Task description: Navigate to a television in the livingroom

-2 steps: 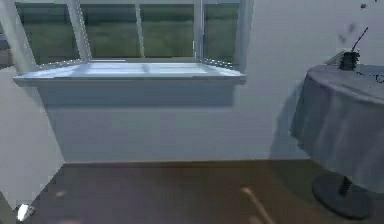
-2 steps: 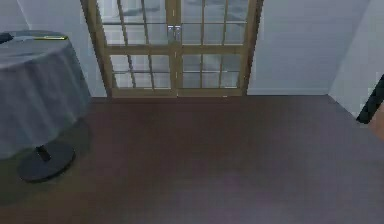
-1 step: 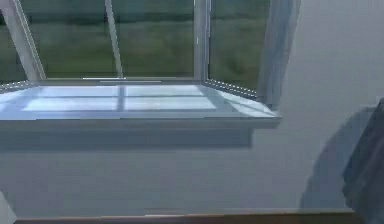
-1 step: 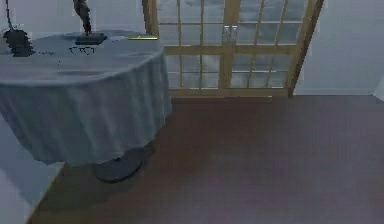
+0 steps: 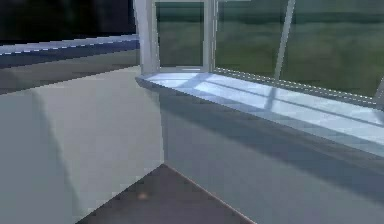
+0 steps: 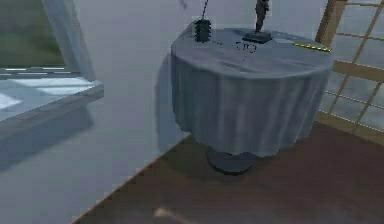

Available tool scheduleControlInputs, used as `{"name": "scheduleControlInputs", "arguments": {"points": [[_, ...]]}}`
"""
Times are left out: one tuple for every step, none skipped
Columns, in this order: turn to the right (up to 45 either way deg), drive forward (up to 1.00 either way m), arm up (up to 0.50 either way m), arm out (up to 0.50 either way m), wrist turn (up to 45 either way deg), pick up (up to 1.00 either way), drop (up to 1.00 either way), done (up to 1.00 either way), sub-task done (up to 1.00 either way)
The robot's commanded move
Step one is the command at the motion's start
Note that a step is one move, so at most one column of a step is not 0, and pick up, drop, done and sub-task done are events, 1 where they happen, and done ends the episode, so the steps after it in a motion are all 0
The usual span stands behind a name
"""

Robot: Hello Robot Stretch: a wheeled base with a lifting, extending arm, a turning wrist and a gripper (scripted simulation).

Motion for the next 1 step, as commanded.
{"name": "scheduleControlInputs", "arguments": {"points": [[0.0, 0.4, 0.0, 0.0, 0.0, 0.0, 0.0, 0.0, 0.0]]}}
